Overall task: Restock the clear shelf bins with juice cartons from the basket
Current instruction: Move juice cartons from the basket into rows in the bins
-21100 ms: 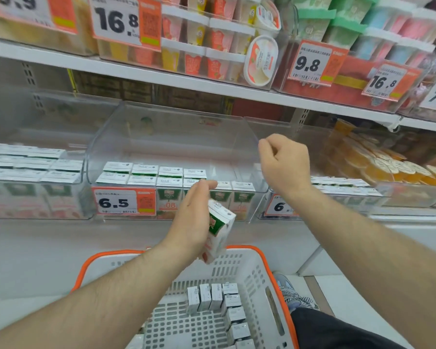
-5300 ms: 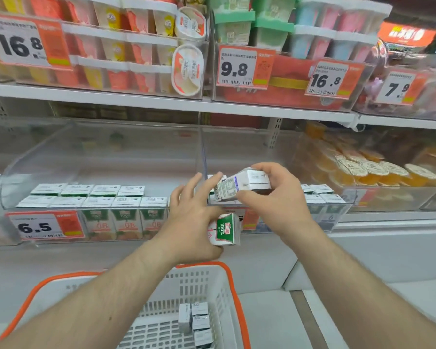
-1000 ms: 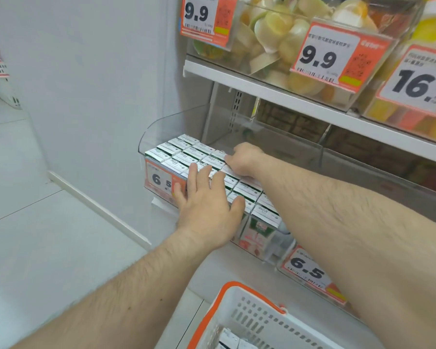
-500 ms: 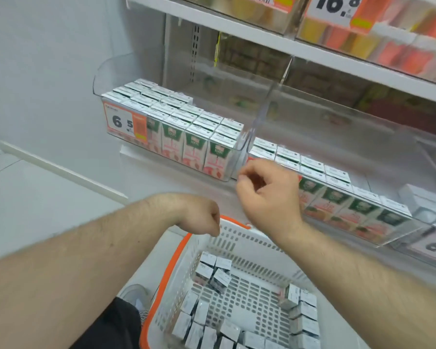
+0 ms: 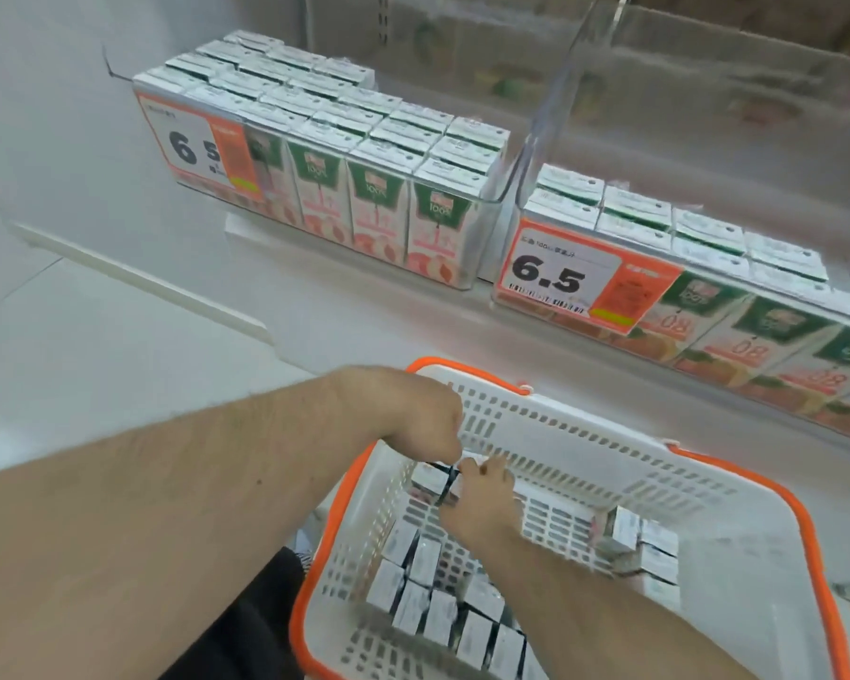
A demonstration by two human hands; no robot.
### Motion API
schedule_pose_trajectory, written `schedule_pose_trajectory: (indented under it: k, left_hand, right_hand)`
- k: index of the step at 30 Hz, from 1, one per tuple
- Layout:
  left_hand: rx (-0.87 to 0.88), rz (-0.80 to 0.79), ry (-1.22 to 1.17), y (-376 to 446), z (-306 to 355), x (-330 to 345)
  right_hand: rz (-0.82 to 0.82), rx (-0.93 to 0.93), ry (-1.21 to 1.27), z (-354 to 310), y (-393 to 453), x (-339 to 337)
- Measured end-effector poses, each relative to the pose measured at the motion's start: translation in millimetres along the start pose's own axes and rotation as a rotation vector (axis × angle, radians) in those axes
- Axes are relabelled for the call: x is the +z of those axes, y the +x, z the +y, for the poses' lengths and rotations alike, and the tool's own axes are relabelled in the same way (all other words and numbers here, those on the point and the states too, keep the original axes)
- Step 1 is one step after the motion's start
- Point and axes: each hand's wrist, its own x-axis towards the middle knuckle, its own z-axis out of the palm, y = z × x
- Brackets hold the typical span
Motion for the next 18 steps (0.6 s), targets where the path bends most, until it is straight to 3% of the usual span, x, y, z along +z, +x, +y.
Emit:
schedule_pose_trajectory:
  k: [8, 18]
  left_hand:
    - [0.047, -0.082, -0.053, 18, -2, 6]
    - [0.012, -0.092, -0.075, 16, 5, 4]
  right_hand:
    - [0.099, -0.053, -0.149, -12, 14, 34]
    - [0.09, -0.08, -0.041, -11, 13, 46]
